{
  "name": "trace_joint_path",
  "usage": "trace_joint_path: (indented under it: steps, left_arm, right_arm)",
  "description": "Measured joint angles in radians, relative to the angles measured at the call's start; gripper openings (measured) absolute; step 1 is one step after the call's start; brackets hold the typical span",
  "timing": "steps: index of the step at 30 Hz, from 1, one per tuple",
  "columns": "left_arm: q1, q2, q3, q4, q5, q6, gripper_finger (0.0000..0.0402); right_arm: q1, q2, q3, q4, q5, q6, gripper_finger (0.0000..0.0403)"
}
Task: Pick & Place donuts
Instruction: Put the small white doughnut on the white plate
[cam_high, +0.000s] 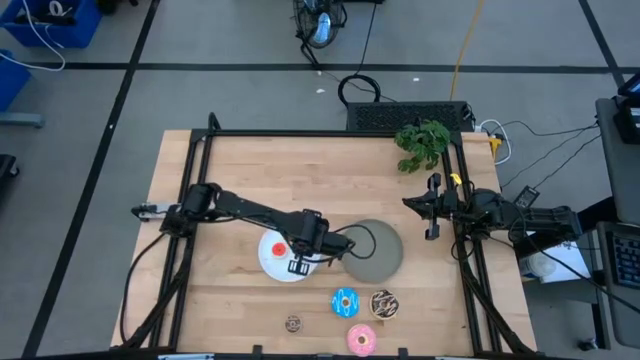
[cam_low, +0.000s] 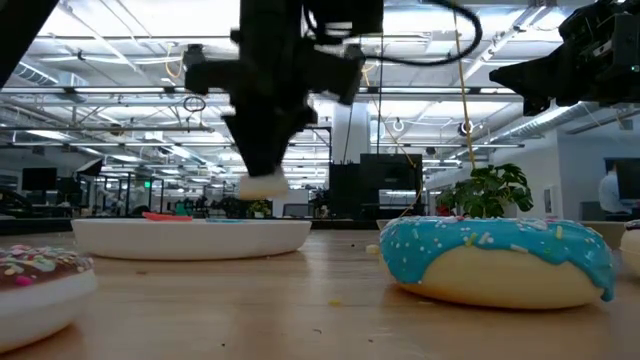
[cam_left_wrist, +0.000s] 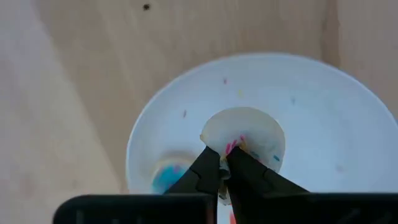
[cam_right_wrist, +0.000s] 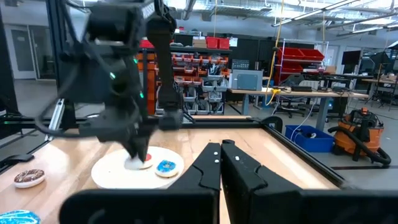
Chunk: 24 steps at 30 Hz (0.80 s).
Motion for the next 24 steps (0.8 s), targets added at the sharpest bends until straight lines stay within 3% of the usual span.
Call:
trace_joint_path:
  steps: [7,13,18,24]
  left_arm:
    - [0.041,-0.001,-0.126,0.112,0.088,0.021,0.0015]
    - [0.024,-0.002,-0.149,0.166,0.098,0.080,0.0114]
    - [0.012,-0.002,-0.144,0.163,0.002,0.040,0.0204]
    - [0.013,-0.002,-0.067,0.089,-0.028,0.013,0.0265]
  right_arm:
    - [0.000,0.000,0.000,0.000,0.000,-0.006,0.0000]
    - [0.000,0.000,0.000,0.000,0.000,-0.017,0.0000]
    - [0.000,0.000,0.000,0.000,0.000,-0.017,0.0000]
    - [0.000,0.000,0.000,0.000,0.000,-0.017,0.0000]
